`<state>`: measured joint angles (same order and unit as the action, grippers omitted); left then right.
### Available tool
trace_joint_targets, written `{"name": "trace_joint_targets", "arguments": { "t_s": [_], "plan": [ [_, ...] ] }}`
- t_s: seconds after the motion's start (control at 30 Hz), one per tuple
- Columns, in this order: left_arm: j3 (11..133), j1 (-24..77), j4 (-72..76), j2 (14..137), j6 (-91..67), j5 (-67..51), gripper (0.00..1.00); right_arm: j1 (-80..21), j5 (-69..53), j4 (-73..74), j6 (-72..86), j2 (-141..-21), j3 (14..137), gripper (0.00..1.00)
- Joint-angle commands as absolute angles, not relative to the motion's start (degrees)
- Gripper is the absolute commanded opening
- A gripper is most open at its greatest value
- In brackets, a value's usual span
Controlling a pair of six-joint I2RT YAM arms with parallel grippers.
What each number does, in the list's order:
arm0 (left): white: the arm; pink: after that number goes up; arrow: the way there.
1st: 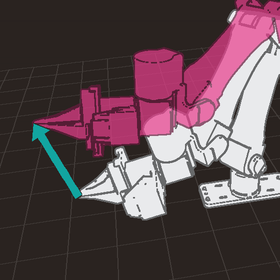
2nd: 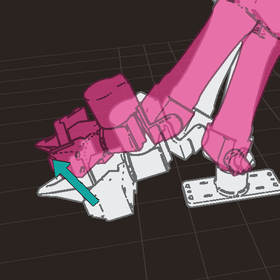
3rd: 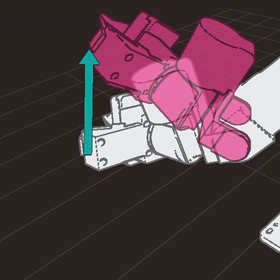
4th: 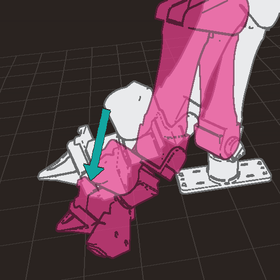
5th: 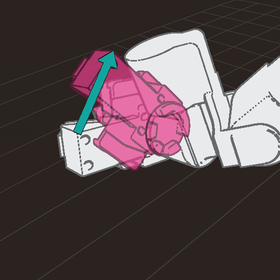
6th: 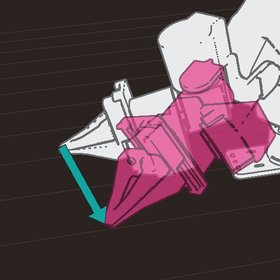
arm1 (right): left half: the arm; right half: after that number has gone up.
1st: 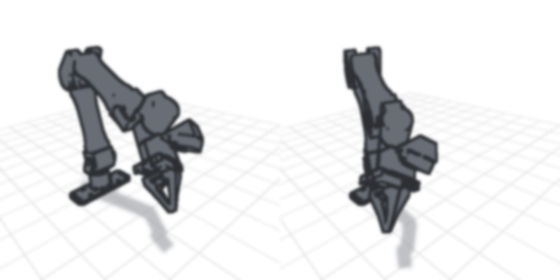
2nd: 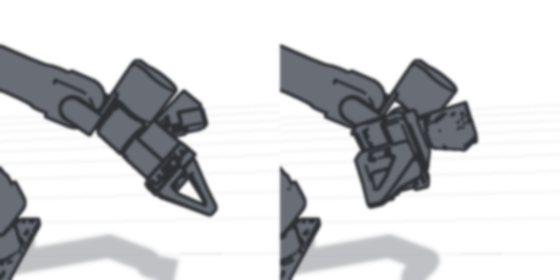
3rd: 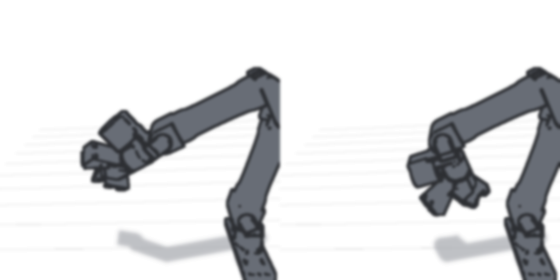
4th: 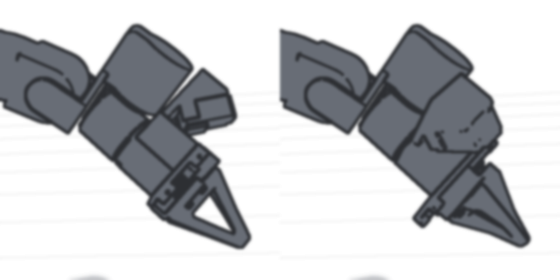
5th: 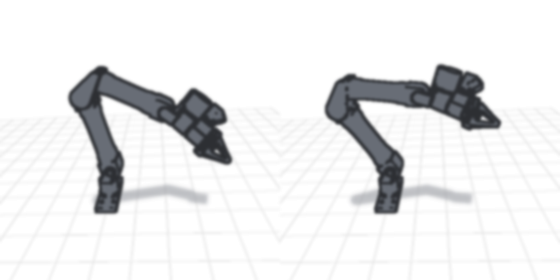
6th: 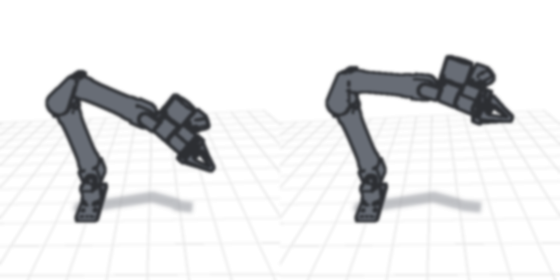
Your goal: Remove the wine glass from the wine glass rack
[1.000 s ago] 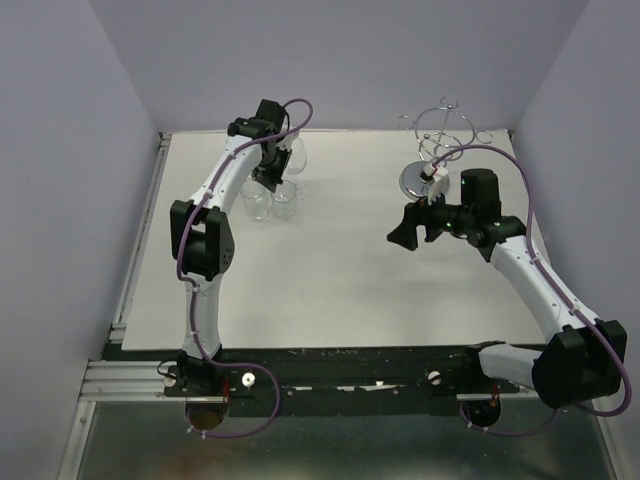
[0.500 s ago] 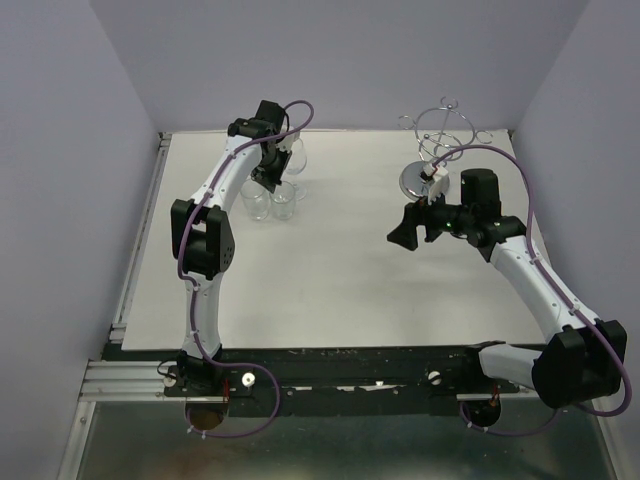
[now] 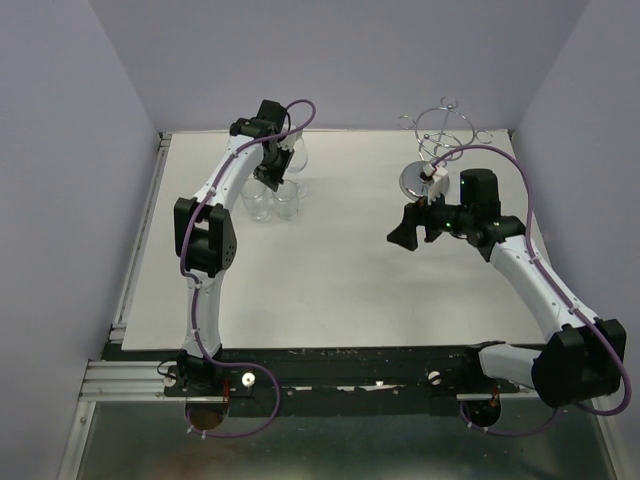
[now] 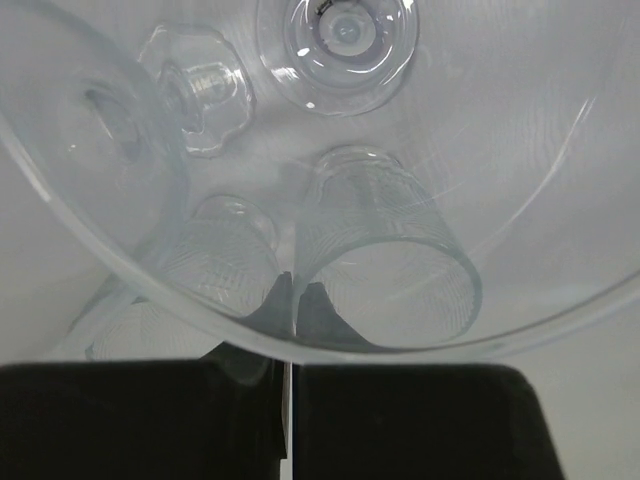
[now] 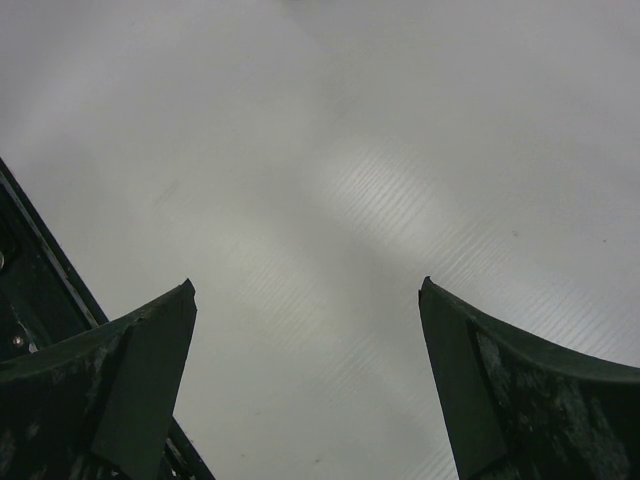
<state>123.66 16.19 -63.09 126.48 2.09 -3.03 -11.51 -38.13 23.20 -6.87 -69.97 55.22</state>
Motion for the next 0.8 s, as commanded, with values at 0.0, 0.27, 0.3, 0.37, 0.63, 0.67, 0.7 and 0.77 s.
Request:
{"name": "trace_joint_targets", "arguments": {
  "t_s": [0.0,0.27,0.3,0.37,0.63,0.67,0.7,0.77],
  "plan": [
    [126.4,15.8,-61.8,127.5,2.1,-5.3,0.16,-11.3,-37.7,23.3,-7.4,-70.8,55.6,1.00],
    [126.3,15.7,-62.0,126.8,2.5,-5.1,0.28,-11.3,-38.1,22.3,-6.8,-71.3,55.9,1.00],
    [126.4,15.6,-62.0,126.6,2.5,-5.0,0.29,-11.3,-38.1,22.3,-6.8,-71.3,56.0,1.00],
    [126.4,15.7,-62.0,126.0,2.7,-4.7,0.31,-11.3,-38.0,22.3,-6.8,-71.2,55.8,1.00],
    [126.9,15.6,-62.8,121.2,4.1,-4.0,0.49,-11.3,-38.0,23.0,-7.1,-70.6,55.6,1.00],
    [126.8,15.6,-63.0,120.4,4.6,-3.9,0.54,-11.3,-38.1,23.2,-7.3,-70.6,55.9,1.00],
    [126.6,15.5,-63.4,119.4,5.0,-3.7,0.60,-11.3,-38.1,23.6,-7.5,-70.4,56.2,1.00],
    [126.0,15.4,-64.1,117.6,5.7,-3.3,0.69,-11.3,-38.3,25.4,-7.7,-69.8,57.9,1.00]
  ]
}}
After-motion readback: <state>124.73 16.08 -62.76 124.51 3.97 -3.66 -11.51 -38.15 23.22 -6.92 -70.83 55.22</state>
